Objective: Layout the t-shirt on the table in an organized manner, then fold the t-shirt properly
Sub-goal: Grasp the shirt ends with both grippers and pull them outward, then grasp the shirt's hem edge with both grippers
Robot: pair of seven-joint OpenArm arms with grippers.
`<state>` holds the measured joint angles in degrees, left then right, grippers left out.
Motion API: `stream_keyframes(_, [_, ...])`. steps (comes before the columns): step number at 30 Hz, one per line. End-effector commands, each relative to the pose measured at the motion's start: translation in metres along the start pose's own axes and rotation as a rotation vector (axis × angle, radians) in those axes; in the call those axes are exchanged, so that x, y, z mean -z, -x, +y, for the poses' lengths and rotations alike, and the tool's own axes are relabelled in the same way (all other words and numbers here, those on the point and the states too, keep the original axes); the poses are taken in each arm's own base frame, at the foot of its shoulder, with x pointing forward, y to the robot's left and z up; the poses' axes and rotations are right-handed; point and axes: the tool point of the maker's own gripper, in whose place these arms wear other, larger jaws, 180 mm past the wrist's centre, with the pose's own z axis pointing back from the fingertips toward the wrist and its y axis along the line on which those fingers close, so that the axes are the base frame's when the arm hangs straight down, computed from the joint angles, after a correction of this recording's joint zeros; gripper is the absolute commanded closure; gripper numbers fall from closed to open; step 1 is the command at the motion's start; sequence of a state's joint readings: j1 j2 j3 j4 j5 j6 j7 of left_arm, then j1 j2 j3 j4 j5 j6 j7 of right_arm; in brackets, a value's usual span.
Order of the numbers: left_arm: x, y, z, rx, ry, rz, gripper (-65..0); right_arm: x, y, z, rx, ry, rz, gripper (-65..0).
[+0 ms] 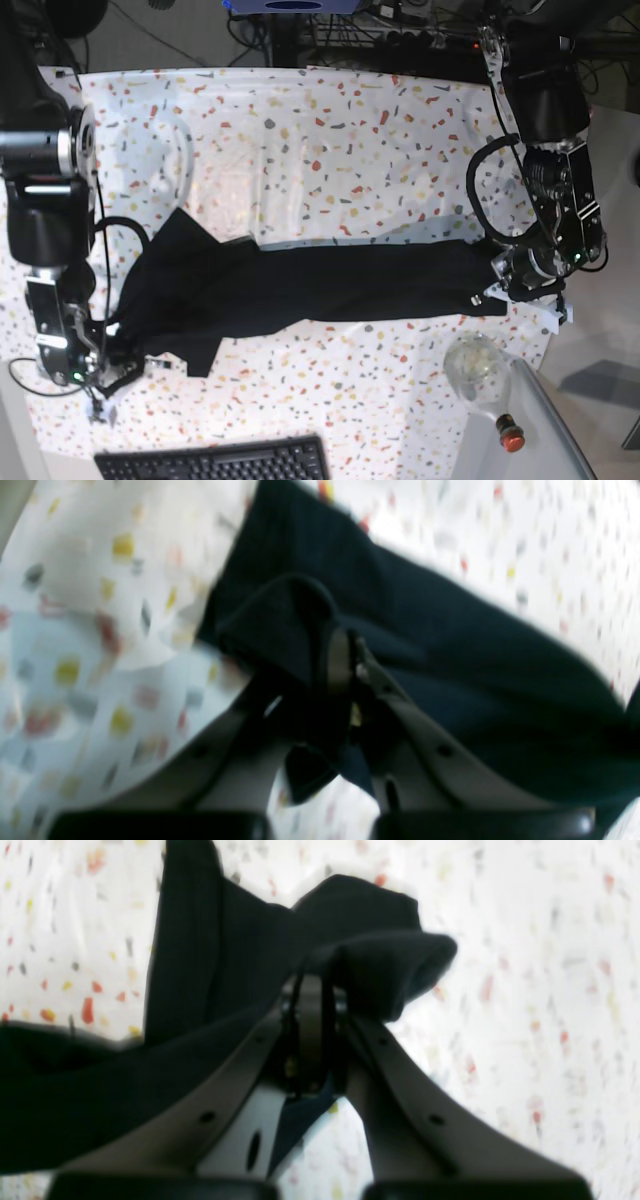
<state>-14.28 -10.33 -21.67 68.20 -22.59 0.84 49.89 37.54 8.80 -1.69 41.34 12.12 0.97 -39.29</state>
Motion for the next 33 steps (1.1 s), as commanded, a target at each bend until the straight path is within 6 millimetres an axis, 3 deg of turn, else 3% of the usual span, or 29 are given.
stream_keyframes(1, [0.000, -0.023, -0.002, -0.005, 0.004, -0.055, 0.0, -0.006, -0.037, -0.007, -0.006, 0.020, -0.082, 0.0])
stream_keyframes(4, [0.012, -0.019, 0.002, -0.030, -0.004, -0.053, 0.0, 0.006, -0.037, -0.013, -0.031, 0.048, -0.059, 0.0])
stream_keyframes(5, [0.014, -0.019, 0.003, -0.035, -0.006, -0.055, 0.0, 0.008, -0.032, -0.016, -0.034, 0.056, -0.038, -3.9])
stream_keyframes(8, [0.017, -0.017, 0.006, -0.039, -0.013, -0.066, 0.0, 0.007, -0.027, -0.025, -0.042, 0.063, -0.052, -32.6])
stream_keyframes(10, [0.017, -0.017, 0.007, -0.039, -0.015, -0.077, 0.0, 0.002, -0.025, -0.027, -0.063, 0.064, -0.107, -45.8])
stream_keyframes(11, [0.017, -0.017, 0.007, -0.039, -0.015, -0.079, -0.7, -0.001, -0.020, -0.023, -0.078, 0.054, -0.139, -46.7])
stream_keyframes(14, [0.016, -0.019, 0.006, -0.036, -0.014, -0.085, -18.1, -0.034, -0.009, -0.021, -0.027, 0.025, -0.281, -45.0])
stream_keyframes(17, [0.014, -0.018, 0.007, -0.033, -0.015, -0.088, -29.6, -0.060, 0.021, -0.014, 0.048, 0.000, -0.332, -45.0])
stream_keyframes(19, [0.010, -0.023, 0.006, -0.024, -0.012, -0.108, -36.4, -0.054, 0.056, -0.011, 0.097, -0.009, -0.269, -45.0])
stream_keyframes(25, [-0.004, -0.025, 0.009, 0.010, -0.014, -0.151, -54.0, -0.016, 0.124, 0.002, 0.132, -0.023, -0.117, -44.7])
stream_keyframes(30, [-0.024, -0.031, 0.012, 0.038, -0.013, -0.211, -59.1, 0.003, 0.150, 0.020, 0.091, -0.047, -0.037, -44.6])
stream_keyframes(33, [-0.041, -0.030, 0.012, 0.074, -0.013, -0.249, -59.2, 0.004, 0.154, 0.041, 0.058, -0.080, -0.025, -44.6])
